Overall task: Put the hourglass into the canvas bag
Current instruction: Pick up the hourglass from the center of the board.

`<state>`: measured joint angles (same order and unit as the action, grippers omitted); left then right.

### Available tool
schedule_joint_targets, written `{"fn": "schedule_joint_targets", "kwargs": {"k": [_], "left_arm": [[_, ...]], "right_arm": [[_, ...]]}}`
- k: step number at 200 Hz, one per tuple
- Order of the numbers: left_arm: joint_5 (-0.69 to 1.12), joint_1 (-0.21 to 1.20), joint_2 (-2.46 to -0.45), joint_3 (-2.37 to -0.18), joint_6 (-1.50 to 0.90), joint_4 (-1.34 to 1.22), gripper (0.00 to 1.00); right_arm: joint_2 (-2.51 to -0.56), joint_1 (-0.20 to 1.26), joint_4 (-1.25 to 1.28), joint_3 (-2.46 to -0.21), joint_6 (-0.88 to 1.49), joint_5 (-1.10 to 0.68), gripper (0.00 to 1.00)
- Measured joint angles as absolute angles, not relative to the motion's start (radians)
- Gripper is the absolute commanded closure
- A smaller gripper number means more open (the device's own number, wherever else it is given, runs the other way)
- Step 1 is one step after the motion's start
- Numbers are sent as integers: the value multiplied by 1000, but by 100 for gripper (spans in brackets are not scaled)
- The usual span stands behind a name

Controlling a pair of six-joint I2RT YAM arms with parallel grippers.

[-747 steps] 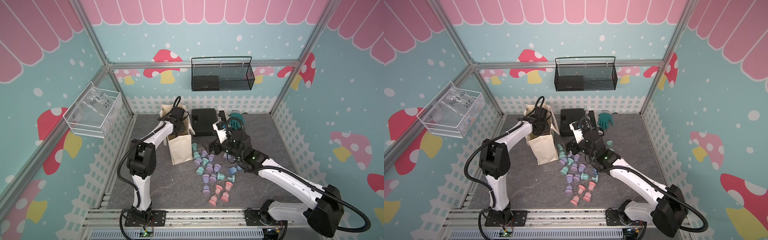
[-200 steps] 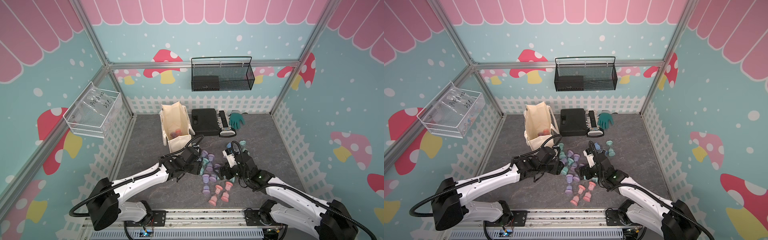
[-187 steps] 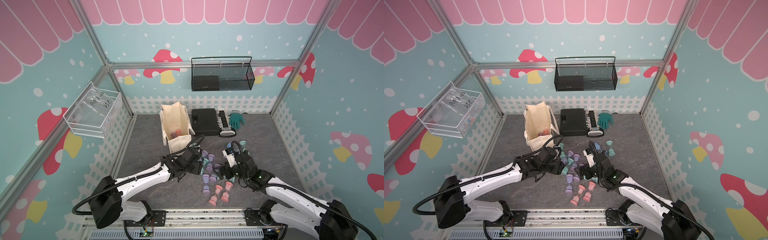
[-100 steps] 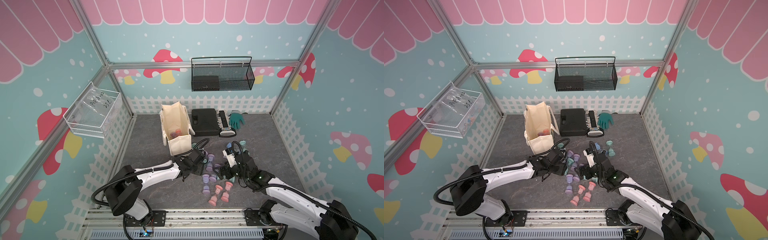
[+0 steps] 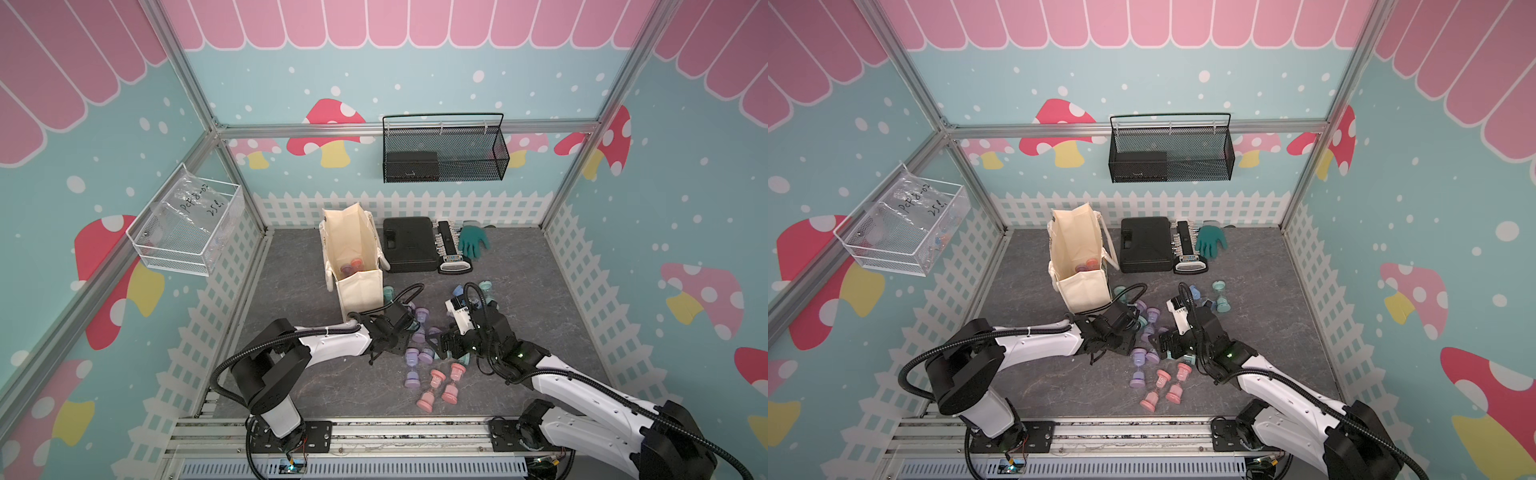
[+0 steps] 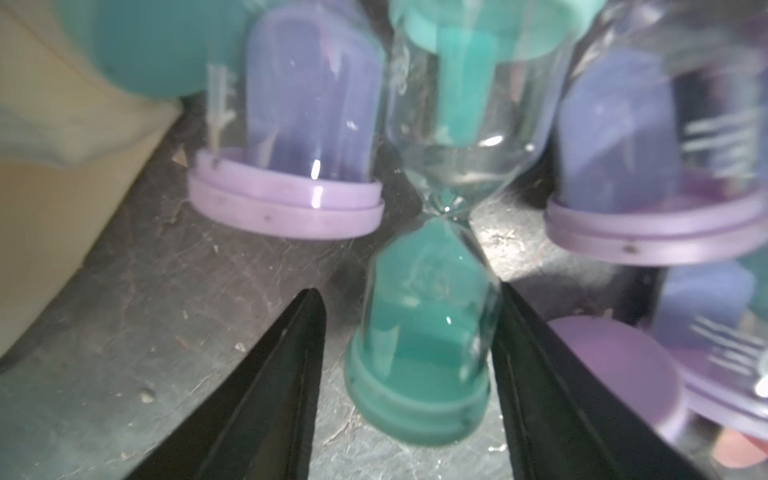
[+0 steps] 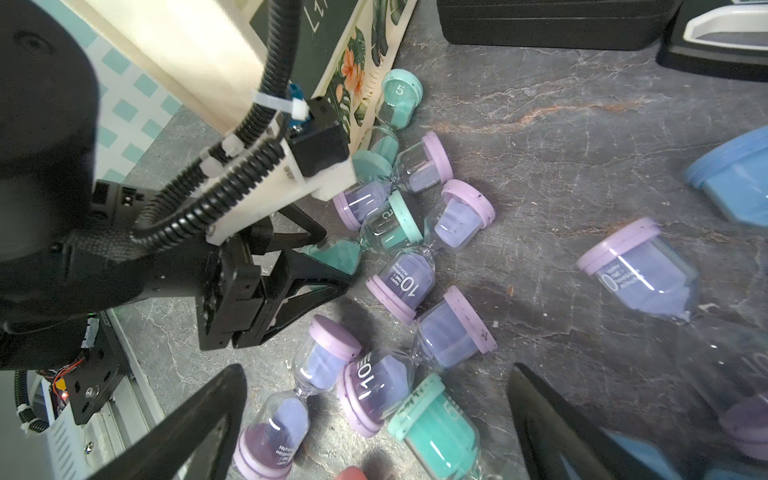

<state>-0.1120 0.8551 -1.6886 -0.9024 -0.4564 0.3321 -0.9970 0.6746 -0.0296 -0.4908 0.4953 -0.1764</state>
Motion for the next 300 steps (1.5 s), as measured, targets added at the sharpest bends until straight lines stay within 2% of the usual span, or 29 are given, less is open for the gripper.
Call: {"fn": "schedule_joint_targets", "kwargs": {"k": [140,193,300], "left_arm": [[-107,855,-1715,-905,-457,280,58],[-100,855,-1703,-903,-462,295,62],[-93,855,-1483,-916,-467,406,66]], "right_arm": [[-997,675,-19,-491,495,-174,0],[-1001,675,-13,-491,495,-173,1],[-923,673,-24,-519,472,-128,0]]}}
